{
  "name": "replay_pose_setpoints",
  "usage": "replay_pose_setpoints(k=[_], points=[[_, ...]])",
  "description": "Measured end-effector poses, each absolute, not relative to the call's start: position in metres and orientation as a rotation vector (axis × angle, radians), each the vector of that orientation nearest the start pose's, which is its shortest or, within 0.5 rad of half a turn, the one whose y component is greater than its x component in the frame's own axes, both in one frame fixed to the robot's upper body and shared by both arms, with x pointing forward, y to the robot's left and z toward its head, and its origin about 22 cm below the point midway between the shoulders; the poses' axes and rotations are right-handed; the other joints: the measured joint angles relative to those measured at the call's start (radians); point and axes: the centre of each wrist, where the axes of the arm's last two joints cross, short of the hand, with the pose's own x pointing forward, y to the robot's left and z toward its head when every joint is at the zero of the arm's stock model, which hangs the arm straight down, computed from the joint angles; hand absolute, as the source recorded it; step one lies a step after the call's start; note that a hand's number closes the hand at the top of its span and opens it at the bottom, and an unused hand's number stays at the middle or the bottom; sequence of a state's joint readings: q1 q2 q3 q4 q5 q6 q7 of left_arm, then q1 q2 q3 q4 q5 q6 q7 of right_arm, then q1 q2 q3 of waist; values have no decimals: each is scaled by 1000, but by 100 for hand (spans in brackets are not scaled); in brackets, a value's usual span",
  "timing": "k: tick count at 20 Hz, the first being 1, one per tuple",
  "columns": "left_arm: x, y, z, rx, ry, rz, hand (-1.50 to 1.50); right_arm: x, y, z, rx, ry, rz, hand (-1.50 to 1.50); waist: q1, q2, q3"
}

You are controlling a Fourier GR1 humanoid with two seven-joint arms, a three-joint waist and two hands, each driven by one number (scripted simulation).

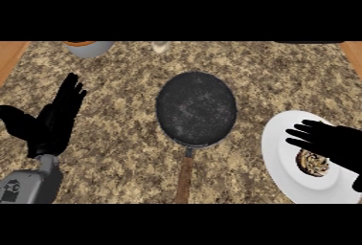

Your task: Pick the cupcake from the plate and place it in the pan

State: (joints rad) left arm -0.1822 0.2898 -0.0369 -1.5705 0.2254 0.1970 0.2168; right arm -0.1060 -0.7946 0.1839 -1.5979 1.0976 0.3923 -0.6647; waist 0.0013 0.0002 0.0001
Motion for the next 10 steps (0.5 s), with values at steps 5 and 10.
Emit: replay_pose_setpoints(k=[5,10], points=[[278,271,61,102,-1519,38,0,271,-339,77,-508,-1205,2118,-150,3,0,0],[280,267,54,105,-1518,40,0,276,-336,63,-473,-1227,2097,-150,0,0,0]])
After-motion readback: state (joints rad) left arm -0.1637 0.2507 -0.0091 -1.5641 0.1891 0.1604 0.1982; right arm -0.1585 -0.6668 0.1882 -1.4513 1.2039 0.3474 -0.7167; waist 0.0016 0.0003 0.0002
